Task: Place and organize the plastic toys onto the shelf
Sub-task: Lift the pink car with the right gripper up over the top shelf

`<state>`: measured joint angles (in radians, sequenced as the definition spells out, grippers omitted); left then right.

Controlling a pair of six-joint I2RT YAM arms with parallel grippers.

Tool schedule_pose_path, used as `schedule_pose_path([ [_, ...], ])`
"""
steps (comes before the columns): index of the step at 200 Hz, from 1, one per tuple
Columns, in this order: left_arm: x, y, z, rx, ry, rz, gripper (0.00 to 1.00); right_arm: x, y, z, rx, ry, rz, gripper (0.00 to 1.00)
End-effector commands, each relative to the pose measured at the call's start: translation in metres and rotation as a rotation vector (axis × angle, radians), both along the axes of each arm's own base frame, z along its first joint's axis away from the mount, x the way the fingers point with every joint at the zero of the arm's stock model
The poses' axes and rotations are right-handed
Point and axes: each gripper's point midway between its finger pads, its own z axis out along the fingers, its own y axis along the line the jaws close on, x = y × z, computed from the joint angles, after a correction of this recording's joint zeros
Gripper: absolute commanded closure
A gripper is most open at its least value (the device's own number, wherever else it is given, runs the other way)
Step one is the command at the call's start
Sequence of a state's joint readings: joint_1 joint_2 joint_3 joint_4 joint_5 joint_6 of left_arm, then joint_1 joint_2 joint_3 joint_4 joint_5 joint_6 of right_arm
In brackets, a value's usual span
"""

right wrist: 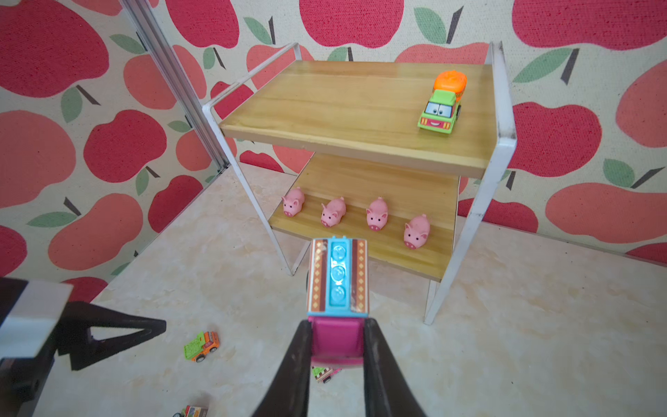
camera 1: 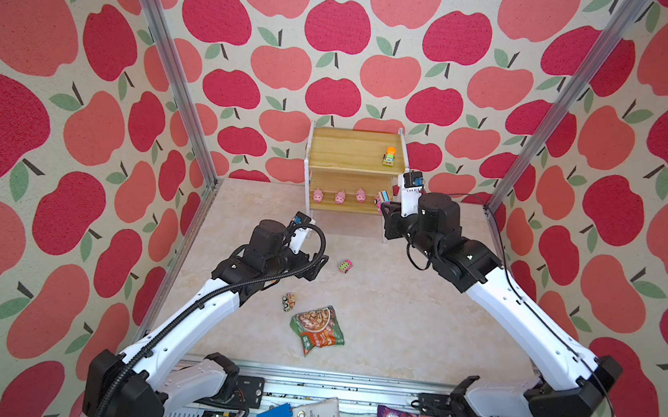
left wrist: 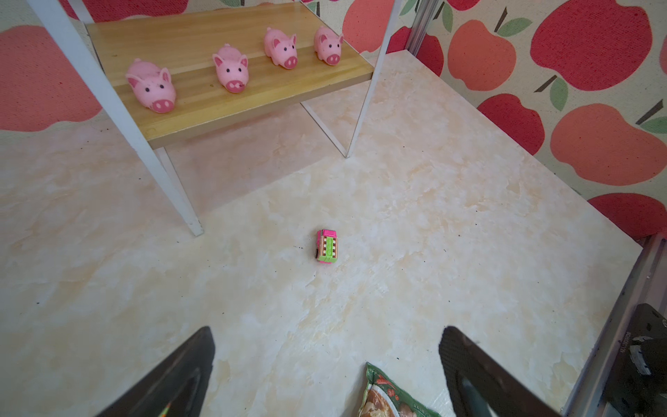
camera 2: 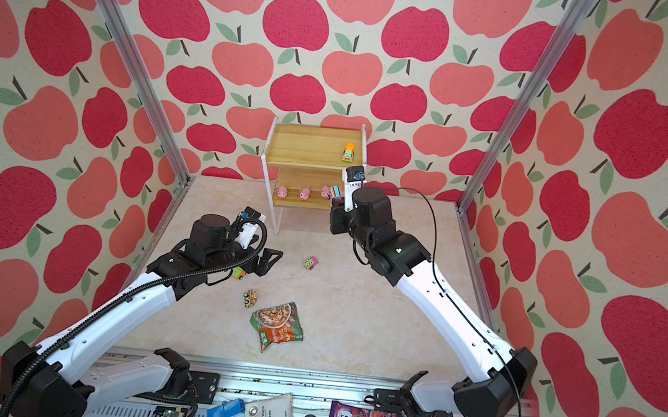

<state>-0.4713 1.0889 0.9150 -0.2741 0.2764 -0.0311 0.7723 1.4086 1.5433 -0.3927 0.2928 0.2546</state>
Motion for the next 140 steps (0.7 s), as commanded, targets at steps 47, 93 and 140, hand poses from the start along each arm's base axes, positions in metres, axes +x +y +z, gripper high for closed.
schedule_pose_path([
  [47, -0.001, 0.001, 0.017, -0.027, -0.041, 0.004, 0.01, 0.058, 0.021, 0.028, -0.086, -0.023, -0.13, 0.79],
  [93, -0.002, -0.002, 0.017, -0.044, -0.027, -0.005, 0.01, 0.099, 0.035, 0.031, -0.101, -0.037, -0.196, 0.79],
  [140, -0.004, -0.004, 0.016, -0.053, -0.017, -0.014, 0.01, 0.132, 0.044, 0.029, -0.093, -0.044, -0.241, 0.78],
])
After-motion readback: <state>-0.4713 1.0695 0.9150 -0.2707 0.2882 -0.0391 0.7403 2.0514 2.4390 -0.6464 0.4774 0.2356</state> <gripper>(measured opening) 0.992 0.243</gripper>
